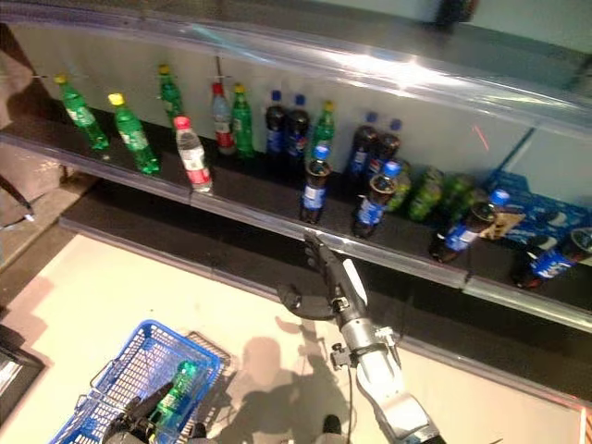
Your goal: Pick up the drink and place into the basket.
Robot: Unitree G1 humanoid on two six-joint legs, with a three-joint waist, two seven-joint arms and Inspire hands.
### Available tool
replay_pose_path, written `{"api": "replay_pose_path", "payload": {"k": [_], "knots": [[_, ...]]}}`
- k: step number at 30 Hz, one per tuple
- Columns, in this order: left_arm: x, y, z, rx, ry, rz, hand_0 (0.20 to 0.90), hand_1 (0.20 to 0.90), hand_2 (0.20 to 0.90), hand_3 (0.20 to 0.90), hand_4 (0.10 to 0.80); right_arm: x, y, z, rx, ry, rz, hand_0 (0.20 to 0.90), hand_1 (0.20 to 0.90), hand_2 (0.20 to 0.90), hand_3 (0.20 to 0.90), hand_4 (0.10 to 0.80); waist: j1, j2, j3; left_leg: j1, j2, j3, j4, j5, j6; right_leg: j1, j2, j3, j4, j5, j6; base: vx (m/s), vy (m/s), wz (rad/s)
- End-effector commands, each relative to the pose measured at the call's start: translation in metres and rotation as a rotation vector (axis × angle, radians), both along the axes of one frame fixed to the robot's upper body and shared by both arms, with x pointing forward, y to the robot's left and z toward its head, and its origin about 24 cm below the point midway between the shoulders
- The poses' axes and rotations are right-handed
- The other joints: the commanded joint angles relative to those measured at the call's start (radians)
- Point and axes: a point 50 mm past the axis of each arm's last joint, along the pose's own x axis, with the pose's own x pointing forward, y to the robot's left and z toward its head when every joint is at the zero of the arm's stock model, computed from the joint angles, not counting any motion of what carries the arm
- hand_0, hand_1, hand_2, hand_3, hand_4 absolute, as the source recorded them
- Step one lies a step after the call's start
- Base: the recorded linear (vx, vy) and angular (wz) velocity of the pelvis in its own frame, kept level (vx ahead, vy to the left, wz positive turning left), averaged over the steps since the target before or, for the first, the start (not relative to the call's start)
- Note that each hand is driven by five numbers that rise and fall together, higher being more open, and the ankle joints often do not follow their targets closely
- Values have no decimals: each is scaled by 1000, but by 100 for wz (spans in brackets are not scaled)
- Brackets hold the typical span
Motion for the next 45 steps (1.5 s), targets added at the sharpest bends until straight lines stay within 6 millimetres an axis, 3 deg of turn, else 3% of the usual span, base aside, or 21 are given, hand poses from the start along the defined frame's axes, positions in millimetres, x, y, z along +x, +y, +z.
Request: {"api": "replay_pose_path", "payload": {"k": [1, 2, 6, 7, 8, 10, 14, 17, 20, 24, 27, 28, 29, 32, 34, 35, 36, 39, 41, 44, 45], "knots": [[0, 5, 4, 63, -8, -91, 300, 300, 300, 200, 100, 11, -4, 67, 107, -340, -27, 900, 900, 900, 900, 800, -21, -35, -6, -144, 57, 113, 112, 101, -14, -2, -30, -110, 43, -18, -59, -181, -381, 62], [2, 2, 4, 53, -12, -98, 300, 300, 300, 200, 100, 10, -8, 67, 111, -347, -45, 900, 900, 900, 900, 800, -24, -41, -4, -158, 36, 135, 146, 77, -5, 6, -31, -135, 29, -14, -67, -189, -363, 83], [-7, -11, -1, 8, -26, -73, 300, 300, 300, 200, 100, 9, -8, 63, 103, -348, -23, 900, 900, 900, 900, 800, -30, -62, -13, -168, -204, 74, 342, -98, 58, 12, -25, -100, -49, 26, -80, -136, -204, 6], [-10, -14, -2, 4, -27, -65, 300, 300, 300, 200, 100, 8, -4, 60, 102, -342, -14, 900, 900, 900, 900, 800, -23, -60, -18, -163, -291, 44, 378, -145, 74, 18, -14, -84, -66, 34, -78, -57, -84, -61], [-10, -16, -2, 4, -28, -69, 300, 300, 300, 200, 100, 8, -1, 58, 100, -338, -11, 900, 900, 900, 900, 800, -20, -54, -22, -156, -328, 38, 386, -154, 78, 22, -1, -80, -73, 39, -77, -69, -64, -53], [-9, -19, -2, 6, -30, -96, 300, 300, 300, 200, 100, 9, 2, 57, 95, -334, -27, 900, 900, 900, 900, 800, -22, -46, -32, -133, -367, 51, 353, -167, 85, 21, 11, -93, -80, 50, -74, -69, 0, -20], [-9, -16, -3, 10, -10, -115, 300, 300, 300, 200, 100, 7, 3, 53, 98, -310, -48, 900, 900, 900, 900, 800, -51, -36, -44, -28, -382, 69, 160, -222, 119, -5, 32, -85, -70, 65, -53, -58, 96, 6], [-7, -5, 0, 45, 2, -117, 300, 300, 300, 200, 100, 0, 3, 54, 105, -306, -30, 900, 900, 900, 900, 800, -74, -38, -39, 24, -375, 71, 39, -200, 134, -101, 42, -80, 33, 102, -19, -138, 15, -16], [-6, 5, 2, 66, 14, -111, 300, 300, 300, 200, 100, -3, 1, 54, 126, -306, -32, 900, 900, 900, 900, 800, -91, -41, -32, 32, -364, 81, 8, -180, 140, -131, 48, -64, 92, 101, -12, -145, -64, -31], [-3, 12, 3, 73, 3, -106, 300, 300, 300, 200, 100, 1, 5, 53, 142, -327, -36, 900, 900, 900, 900, 800, -78, -32, -31, 2, -335, 61, 19, -153, 151, -126, -41, 17, 152, 99, 14, -164, -185, -1], [1, 13, 3, 82, 15, -122, 300, 300, 300, 200, 100, 4, 9, 54, 149, -331, -48, 900, 900, 900, 900, 800, -56, -34, -40, -31, -309, 38, 67, -161, 145, -93, -146, 56, 131, 139, 19, -90, -375, 23], [5, 13, 5, 87, 22, -124, 300, 300, 300, 200, 100, 5, 13, 55, 154, -333, -46, 900, 900, 900, 900, 800, -36, -38, -43, -39, -271, 35, 90, -164, 126, -72, -211, 53, 104, 164, 34, -73, -466, 50], [6, 13, 5, 89, 23, -125, 300, 300, 300, 200, 100, 6, 15, 56, 156, -334, -45, 900, 900, 900, 900, 800, -32, -39, -42, -40, -257, 37, 97, -165, 119, -64, -225, 47, 96, 167, 39, -80, -528, 47], [14, 16, 9, 109, 31, -136, 300, 300, 300, 200, 100, 9, 18, 60, 170, -339, -48, 900, 900, 900, 900, 800, -3, -42, -37, -50, -154, 44, 125, -147, 64, -30, -270, -11, 63, 141, 62, -108, -541, 0], [15, 18, 10, 118, 30, -127, 300, 300, 300, 200, 100, 12, 17, 63, 175, -342, -49, 900, 900, 900, 900, 800, 10, -42, -35, -64, -95, 41, 132, -124, 30, -17, -266, -52, 52, 105, 69, -149, -620, -28], [14, 18, 10, 118, 30, -109, 300, 300, 300, 200, 100, 15, 17, 65, 172, -340, -42, 900, 900, 900, 900, 800, 14, -43, -33, -64, -55, 40, 115, -97, 8, -18, -236, -63, 49, 71, 71, -95, -455, -32], [13, 18, 10, 117, 31, -101, 300, 300, 300, 200, 100, 16, 17, 66, 171, -339, -41, 900, 900, 900, 900, 800, 14, -40, -32, -61, -45, 38, 107, -90, 3, -18, -223, -67, 53, 60, 67, -106, -537, -4], [-5, 8, 1, 63, 49, -72, 300, 300, 300, 200, 100, 17, 14, 68, 148, -331, -11, 900, 900, 900, 900, 800, 10, -30, -21, -66, 20, 21, 47, 17, -19, -18, -125, -72, 62, 13, 9, -78, -343, -12], [-9, -3, -3, 26, 35, -64, 300, 300, 300, 200, 100, 15, 6, 67, 140, -326, -26, 900, 900, 900, 900, 800, -1, -27, -11, -107, 5, 28, 75, 57, -11, -4, -90, -80, 41, 4, -21, -100, -183, -51], [-4, -16, -4, -9, -1, -89, 300, 300, 300, 200, 100, 12, -1, 65, 118, -349, -43, 900, 900, 900, 900, 800, -13, -25, -7, -139, -53, 91, 98, 19, 2, 1, -90, -118, 13, 12, -30, -127, -72, -21], [-3, -19, -4, -16, -1, -109, 300, 300, 300, 200, 100, 12, -3, 65, 105, -358, -50, 900, 900, 900, 900, 800, -14, -12, -5, -149, -54, 88, 84, 48, -7, 2, -85, -119, 12, 9, -35, -70, 68, 0]]}}
